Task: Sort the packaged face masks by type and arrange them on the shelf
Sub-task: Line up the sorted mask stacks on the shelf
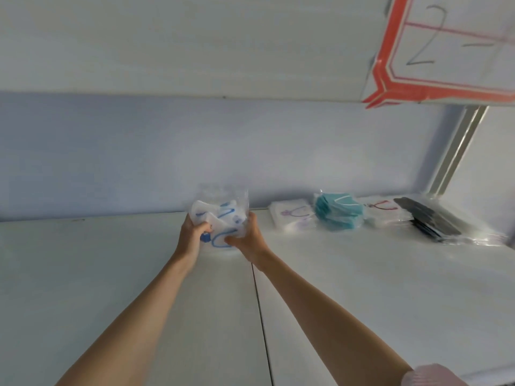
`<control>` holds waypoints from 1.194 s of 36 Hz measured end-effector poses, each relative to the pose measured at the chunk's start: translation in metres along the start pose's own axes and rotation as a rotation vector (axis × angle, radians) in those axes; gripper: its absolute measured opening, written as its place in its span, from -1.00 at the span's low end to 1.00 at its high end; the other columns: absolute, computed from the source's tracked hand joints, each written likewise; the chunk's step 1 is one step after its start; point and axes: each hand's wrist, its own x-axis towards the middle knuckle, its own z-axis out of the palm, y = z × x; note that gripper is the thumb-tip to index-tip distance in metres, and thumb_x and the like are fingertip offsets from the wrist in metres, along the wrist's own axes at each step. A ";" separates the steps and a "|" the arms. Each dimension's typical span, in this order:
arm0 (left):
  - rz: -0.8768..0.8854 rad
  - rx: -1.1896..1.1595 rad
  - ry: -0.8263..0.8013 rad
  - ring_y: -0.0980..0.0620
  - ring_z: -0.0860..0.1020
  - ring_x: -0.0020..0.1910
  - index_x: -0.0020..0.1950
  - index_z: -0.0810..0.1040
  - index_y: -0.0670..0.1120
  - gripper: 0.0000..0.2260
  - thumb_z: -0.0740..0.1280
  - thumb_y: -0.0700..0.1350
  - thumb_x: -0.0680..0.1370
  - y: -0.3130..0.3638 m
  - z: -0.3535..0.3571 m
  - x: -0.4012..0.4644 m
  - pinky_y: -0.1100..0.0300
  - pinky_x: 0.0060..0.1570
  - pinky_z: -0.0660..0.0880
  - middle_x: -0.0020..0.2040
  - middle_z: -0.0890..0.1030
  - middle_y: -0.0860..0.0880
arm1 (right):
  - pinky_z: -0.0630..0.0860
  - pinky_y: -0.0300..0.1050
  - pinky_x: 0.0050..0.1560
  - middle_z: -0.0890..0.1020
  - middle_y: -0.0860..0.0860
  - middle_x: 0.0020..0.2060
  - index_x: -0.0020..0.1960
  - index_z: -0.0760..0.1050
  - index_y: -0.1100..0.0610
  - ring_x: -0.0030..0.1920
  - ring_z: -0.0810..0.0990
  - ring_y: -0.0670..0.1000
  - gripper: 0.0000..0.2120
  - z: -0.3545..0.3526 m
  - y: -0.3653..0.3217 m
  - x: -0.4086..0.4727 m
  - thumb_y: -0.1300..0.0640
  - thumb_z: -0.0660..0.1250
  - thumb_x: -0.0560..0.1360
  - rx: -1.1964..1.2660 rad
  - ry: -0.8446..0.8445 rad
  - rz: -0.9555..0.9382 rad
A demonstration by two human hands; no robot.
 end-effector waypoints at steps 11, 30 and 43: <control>-0.036 -0.030 -0.041 0.09 0.48 -0.26 -0.04 0.48 -0.15 -0.66 0.22 -0.19 0.20 -0.001 0.015 0.000 0.32 -0.31 0.40 -0.21 0.54 -0.04 | 0.55 0.09 0.03 0.47 0.09 0.02 0.17 0.22 0.08 -0.01 0.52 0.06 -0.44 -0.009 0.007 0.005 0.45 0.37 0.33 -0.046 0.004 0.001; -0.257 0.300 -0.012 0.00 0.35 -0.40 -0.31 0.39 -0.09 -0.78 0.31 -0.15 0.53 -0.002 0.042 0.056 0.17 -0.34 0.26 -0.35 0.42 -0.07 | 0.44 -0.12 -0.05 0.50 0.12 0.13 0.30 0.32 0.25 0.08 0.51 0.10 -0.42 -0.035 -0.019 0.045 0.22 0.49 0.37 -0.211 0.116 0.205; -0.427 0.473 -0.009 -0.27 0.59 0.08 -0.30 0.51 -0.13 -0.70 0.26 0.05 0.12 -0.056 0.059 0.103 0.04 -0.07 0.55 0.04 0.62 -0.33 | 0.44 -0.07 0.12 0.54 0.17 0.19 0.28 0.40 0.26 0.20 0.52 0.15 -0.56 -0.041 -0.013 0.057 0.06 0.36 0.49 -0.533 0.181 0.269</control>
